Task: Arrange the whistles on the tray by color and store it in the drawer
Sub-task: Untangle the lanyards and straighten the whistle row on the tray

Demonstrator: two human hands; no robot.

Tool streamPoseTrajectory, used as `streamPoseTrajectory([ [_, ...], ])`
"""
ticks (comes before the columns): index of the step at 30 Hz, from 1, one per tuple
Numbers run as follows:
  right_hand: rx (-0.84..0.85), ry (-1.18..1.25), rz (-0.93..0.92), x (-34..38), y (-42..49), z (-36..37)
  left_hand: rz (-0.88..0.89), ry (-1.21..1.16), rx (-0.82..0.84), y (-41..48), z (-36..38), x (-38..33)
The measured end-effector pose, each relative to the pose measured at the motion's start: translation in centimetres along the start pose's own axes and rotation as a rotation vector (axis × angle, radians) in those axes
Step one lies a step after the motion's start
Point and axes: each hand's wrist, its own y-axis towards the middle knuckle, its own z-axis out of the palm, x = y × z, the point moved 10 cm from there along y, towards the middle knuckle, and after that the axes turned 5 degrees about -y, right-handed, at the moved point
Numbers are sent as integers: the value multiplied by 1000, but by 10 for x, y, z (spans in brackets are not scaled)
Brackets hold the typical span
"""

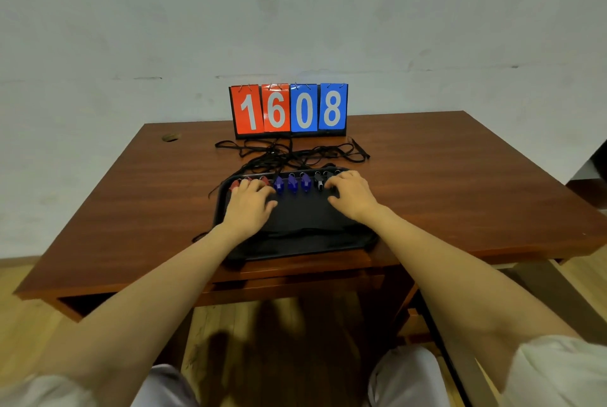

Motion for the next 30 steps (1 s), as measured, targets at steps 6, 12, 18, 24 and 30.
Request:
streamPoseTrajectory([
  [6,-17,57,5,5,65,-14,-62,-23,44,64,0,14],
  [12,65,149,-6,14,130,8,28,35,138,129,16,35],
  [18,182,83,-9,26,163,52,273,176,278,157,53,27],
  [24,242,0,19,22,173,73,320,211,314,171,72,41],
  [30,8,345,-3,40,174,30,117,-126,67,181,23,56],
])
